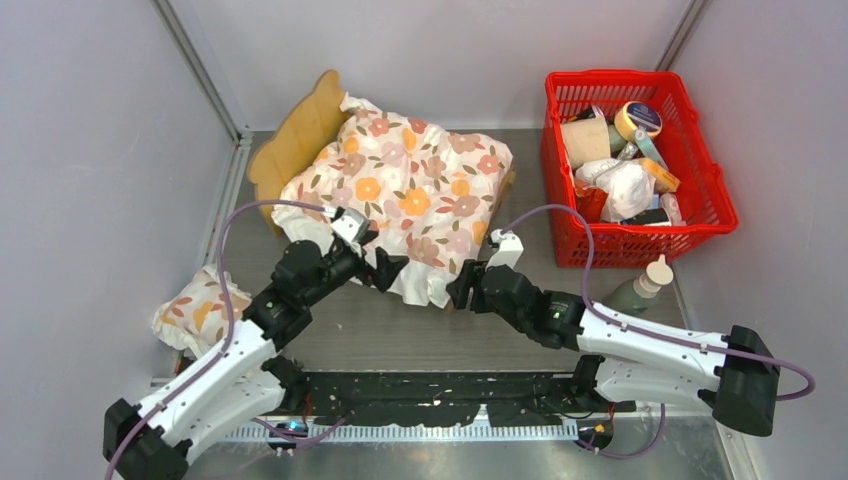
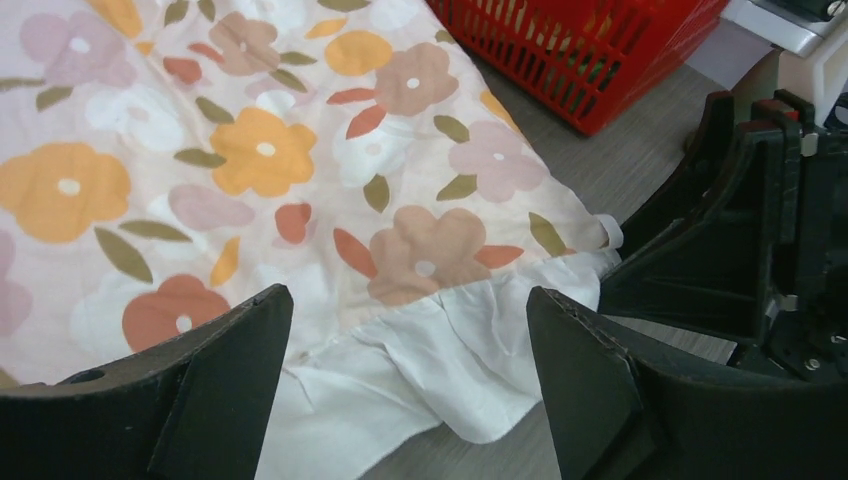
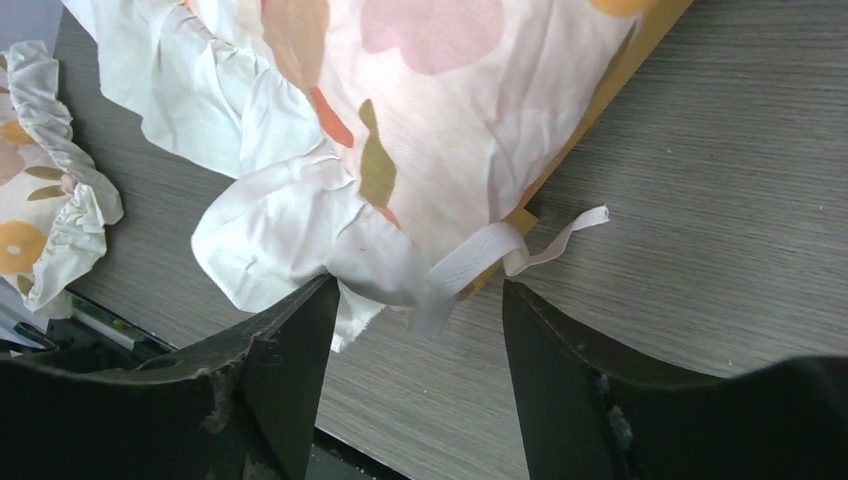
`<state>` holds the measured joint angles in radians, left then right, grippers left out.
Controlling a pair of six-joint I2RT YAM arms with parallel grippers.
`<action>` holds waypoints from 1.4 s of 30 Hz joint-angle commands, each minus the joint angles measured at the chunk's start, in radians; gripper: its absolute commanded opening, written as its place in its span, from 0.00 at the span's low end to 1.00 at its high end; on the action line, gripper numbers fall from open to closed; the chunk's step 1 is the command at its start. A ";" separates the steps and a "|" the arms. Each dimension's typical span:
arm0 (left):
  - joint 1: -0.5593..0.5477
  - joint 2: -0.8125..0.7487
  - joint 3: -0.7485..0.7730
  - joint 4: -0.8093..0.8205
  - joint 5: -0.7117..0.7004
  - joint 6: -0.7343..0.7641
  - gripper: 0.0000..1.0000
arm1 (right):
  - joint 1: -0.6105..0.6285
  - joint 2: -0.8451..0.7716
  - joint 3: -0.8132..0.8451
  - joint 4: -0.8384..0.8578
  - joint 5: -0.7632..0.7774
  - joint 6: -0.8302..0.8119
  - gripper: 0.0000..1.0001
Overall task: Set up the pet bed
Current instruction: Cross the ropes on the bed frame.
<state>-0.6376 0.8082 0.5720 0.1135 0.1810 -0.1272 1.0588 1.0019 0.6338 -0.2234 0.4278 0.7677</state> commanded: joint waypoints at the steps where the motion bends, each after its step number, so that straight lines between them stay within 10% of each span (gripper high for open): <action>1: -0.001 -0.117 -0.034 -0.193 -0.072 -0.119 0.94 | 0.006 0.007 -0.045 0.135 0.044 0.077 0.71; 21: -0.013 -0.362 -0.357 -0.079 0.030 -0.261 0.79 | 0.007 0.210 -0.076 0.345 0.014 0.029 0.83; 24: -0.013 -0.410 -0.367 -0.092 0.020 -0.259 0.79 | 0.007 0.180 -0.080 0.364 -0.030 -0.075 0.74; 31: -0.013 -0.451 -0.306 -0.205 -0.046 -0.224 0.83 | 0.016 0.096 -0.047 0.212 -0.056 -0.264 0.93; 42: -0.013 -0.433 -0.278 -0.203 -0.069 -0.228 0.83 | 0.136 0.052 -0.232 0.472 0.141 -0.332 0.86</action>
<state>-0.6472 0.3702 0.2432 -0.0994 0.1307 -0.3599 1.1332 1.0431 0.3931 0.1471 0.4381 0.4767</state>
